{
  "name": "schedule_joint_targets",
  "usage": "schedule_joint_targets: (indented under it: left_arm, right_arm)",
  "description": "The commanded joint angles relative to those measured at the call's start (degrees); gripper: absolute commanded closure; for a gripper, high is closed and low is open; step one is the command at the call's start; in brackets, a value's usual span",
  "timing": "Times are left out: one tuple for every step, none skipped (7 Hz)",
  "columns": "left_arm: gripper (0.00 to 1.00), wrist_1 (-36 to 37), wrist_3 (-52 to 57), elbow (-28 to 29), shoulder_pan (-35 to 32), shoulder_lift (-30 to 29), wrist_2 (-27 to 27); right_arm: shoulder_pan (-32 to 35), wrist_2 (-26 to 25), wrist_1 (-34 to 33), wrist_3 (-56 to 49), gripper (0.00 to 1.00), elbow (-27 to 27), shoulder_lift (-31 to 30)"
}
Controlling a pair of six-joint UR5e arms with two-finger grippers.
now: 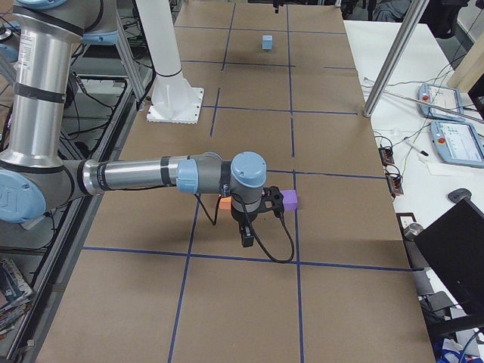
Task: Place blue block between orange and purple blocks
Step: 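Lower the left gripper onto the light blue cube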
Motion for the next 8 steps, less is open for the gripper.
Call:
schedule_joint_targets:
  left_arm:
    - [0.0, -8.1, -24.13, 0.13, 9.98, -0.07, 0.6]
    - [0.0, -11.34, -27.8, 0.57, 12.46, 0.19, 0.6]
    - [0.0, -11.64, -28.27, 0.74, 12.75, 1.06, 0.6]
    - [0.0, -11.73, -28.27, 0.92, 13.97, 2.12, 0.69]
    - [0.0, -11.73, -29.14, 1.01, 15.29, 2.21, 0.78]
    - [0.0, -11.73, -30.72, 1.01, 17.04, 2.22, 3.04]
    - [0.0, -11.73, -33.78, 1.1, 19.93, 2.22, 4.63]
    - [0.0, -11.82, -34.25, 1.27, 21.18, 2.13, 6.12]
  right_arm:
    - [-0.02, 0.48, 0.0, 0.07, 0.0, 0.06, 0.03]
    - [-0.02, 0.57, 0.0, 0.07, 0.0, 0.06, -0.06]
    - [-0.02, 0.57, 0.0, 0.07, 0.0, 0.06, -0.06]
    - [-0.02, 0.57, 0.0, 0.07, 0.0, 0.06, 0.03]
    - [0.07, 0.57, 0.0, -0.02, 0.0, 0.06, -0.06]
    - [-0.02, 0.57, 0.0, -0.02, 0.0, -0.02, -0.06]
    - [-0.02, 0.57, 0.0, -0.02, 0.0, -0.02, -0.06]
    - [0.07, 0.57, 0.0, -0.02, 0.0, -0.11, -0.06]
